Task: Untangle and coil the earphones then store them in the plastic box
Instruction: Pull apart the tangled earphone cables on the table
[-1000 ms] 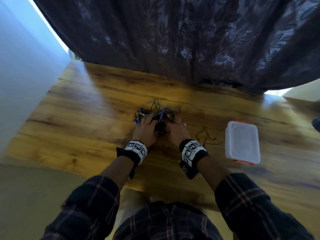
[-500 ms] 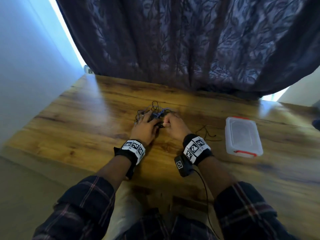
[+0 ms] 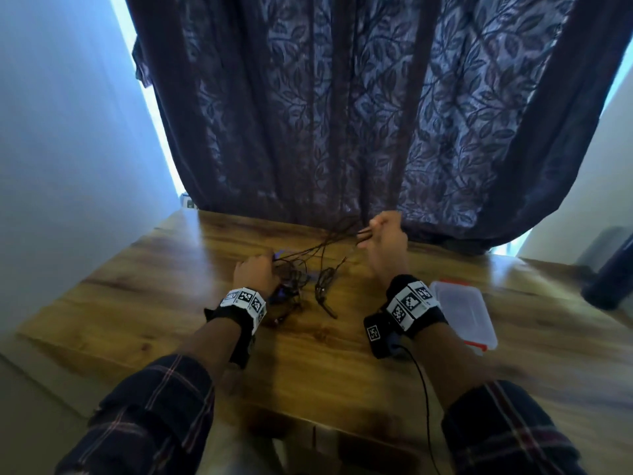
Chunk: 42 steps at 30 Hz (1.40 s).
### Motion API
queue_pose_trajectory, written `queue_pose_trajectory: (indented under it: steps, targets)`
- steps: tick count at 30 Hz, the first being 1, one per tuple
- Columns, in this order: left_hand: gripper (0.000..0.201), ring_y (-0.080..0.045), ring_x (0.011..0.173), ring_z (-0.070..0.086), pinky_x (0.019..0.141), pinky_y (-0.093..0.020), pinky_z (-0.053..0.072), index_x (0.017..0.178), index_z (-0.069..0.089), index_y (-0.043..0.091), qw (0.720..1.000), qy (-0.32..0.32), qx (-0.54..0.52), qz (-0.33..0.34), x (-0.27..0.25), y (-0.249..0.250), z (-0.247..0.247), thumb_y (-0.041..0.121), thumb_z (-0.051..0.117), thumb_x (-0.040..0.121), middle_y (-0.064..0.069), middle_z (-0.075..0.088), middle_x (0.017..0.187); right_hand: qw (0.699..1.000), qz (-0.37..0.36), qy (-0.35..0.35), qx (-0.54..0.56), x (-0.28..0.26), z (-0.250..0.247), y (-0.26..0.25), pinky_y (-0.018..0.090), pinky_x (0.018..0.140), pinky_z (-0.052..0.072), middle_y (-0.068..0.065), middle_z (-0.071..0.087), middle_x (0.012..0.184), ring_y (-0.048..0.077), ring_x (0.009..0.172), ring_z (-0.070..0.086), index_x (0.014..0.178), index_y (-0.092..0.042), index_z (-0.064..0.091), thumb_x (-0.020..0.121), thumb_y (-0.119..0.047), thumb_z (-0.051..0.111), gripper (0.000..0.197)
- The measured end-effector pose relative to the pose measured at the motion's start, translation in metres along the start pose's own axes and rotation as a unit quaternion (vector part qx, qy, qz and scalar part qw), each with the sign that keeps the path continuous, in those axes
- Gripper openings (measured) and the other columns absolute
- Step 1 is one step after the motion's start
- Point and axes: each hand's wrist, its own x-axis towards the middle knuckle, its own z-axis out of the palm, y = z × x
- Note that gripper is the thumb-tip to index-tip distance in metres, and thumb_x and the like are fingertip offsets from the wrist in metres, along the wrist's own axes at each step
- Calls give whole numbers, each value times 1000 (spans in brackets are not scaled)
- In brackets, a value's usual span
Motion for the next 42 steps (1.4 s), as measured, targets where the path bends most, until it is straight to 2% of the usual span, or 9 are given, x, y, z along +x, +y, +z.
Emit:
queue_pose_trajectory:
  steps: [7,14,17,20,23,25,32,37,42]
  targets:
    - [31,-44,107,63,83,-43,50,123,60,3,992,2,-107,-66,32,-13,-13,8,52,93,-26,68,114,986,17,146,85,6,-15,1,24,51,51,0,63,73,12,57,59,106,-12,47,107,-17,40,8]
    - [24,-38,98,69,86,-41,54,108,68,5,980,25,-198,-11,49,-12,-34,24,54,99,-21,74,97,962,149,-228,21,-9,10,12,34,59,59,7,66,78,11,53,67,120,4,55,100,-2,49,22]
    - [12,-26,69,73,76,-39,58,97,62,12,963,18,-262,68,49,-3,-42,23,58,99,-14,75,83,931,85,-321,-153,-13,18,16,43,79,58,15,71,95,25,81,72,115,3,64,97,-7,58,21]
    - [5,-5,55,68,69,-31,57,95,64,15,945,25,-294,140,42,10,-50,17,61,97,-9,74,78,956,42,-233,-174,-9,28,4,38,95,53,2,66,118,19,108,64,133,-13,56,94,-34,67,46]
    - [10,-5,60,70,69,-23,54,99,71,15,936,29,-293,192,37,20,-54,17,61,96,-6,76,80,983,48,-179,6,3,38,-25,22,77,52,-4,59,120,12,94,64,145,-20,46,89,-33,75,64]
    - [13,-10,67,72,70,-23,54,101,73,15,935,35,-283,211,34,24,-56,19,61,96,-2,76,82,976,70,-192,79,12,44,-37,18,60,54,1,70,111,14,73,69,136,-15,56,90,-22,74,49]
    - [10,0,63,55,62,-16,43,84,62,18,954,35,-249,161,29,19,-44,18,72,86,8,62,70,990,-13,-137,4,29,47,-48,32,75,57,0,71,74,11,71,65,90,-16,68,96,-8,62,12]
    - [17,-25,79,65,78,-38,52,85,60,10,957,-59,-241,150,33,9,-10,24,68,90,-12,69,83,993,-57,-99,35,56,33,-79,33,65,50,-5,66,73,10,67,58,84,-28,59,100,-12,56,23]
    - [23,-29,78,59,81,-46,51,86,46,30,918,14,-387,87,38,5,7,16,62,95,-5,57,84,989,-84,-121,0,84,16,-109,28,56,47,-3,63,73,10,62,56,91,-15,59,102,-10,53,14]
